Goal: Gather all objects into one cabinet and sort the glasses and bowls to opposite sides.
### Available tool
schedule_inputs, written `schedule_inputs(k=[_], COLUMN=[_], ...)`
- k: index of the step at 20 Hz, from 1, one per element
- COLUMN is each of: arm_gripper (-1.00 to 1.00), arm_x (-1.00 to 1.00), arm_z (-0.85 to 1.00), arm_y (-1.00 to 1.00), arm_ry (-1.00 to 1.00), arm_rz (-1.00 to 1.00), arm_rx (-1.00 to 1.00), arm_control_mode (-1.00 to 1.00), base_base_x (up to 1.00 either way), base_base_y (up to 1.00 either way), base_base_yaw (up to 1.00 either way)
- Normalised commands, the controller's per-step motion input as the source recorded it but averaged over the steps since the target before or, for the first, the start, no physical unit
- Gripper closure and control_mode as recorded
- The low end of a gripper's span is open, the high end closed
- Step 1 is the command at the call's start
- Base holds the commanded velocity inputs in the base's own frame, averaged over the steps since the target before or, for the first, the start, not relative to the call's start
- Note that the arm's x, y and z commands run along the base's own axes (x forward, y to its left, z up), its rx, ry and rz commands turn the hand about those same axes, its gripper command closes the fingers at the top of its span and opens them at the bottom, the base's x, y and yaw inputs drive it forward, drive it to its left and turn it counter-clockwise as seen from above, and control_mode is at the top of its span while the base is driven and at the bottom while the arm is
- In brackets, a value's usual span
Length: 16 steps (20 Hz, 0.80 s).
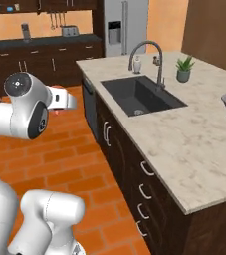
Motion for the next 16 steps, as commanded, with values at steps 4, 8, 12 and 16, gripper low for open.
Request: schedule_inputs(k=[4, 8, 12, 16], arm_gripper=[1.00, 1.00, 1.00, 1.00], arm_x=[0.00, 0.00, 0.00, 0.00], arm_z=[0.00, 0.00, 0.00, 0.00], arm_y=[0.00, 0.00, 0.00, 0.00], arm_ry=[0.00, 0.00, 0.00, 0.00], arm_rz=[0.00, 0.00, 0.00, 0.00], arm_rx=[0.00, 0.00, 0.00, 0.00], arm_control_mode=[1.00, 1.00, 1.00, 1.00], base_base_x=[-0.12, -0.07, -0.05, 0.72], base_base_y=[0.20, 0.07, 0.42, 0.72], base_base_yaw=[-0.09, 0.84, 0.43, 0.11])
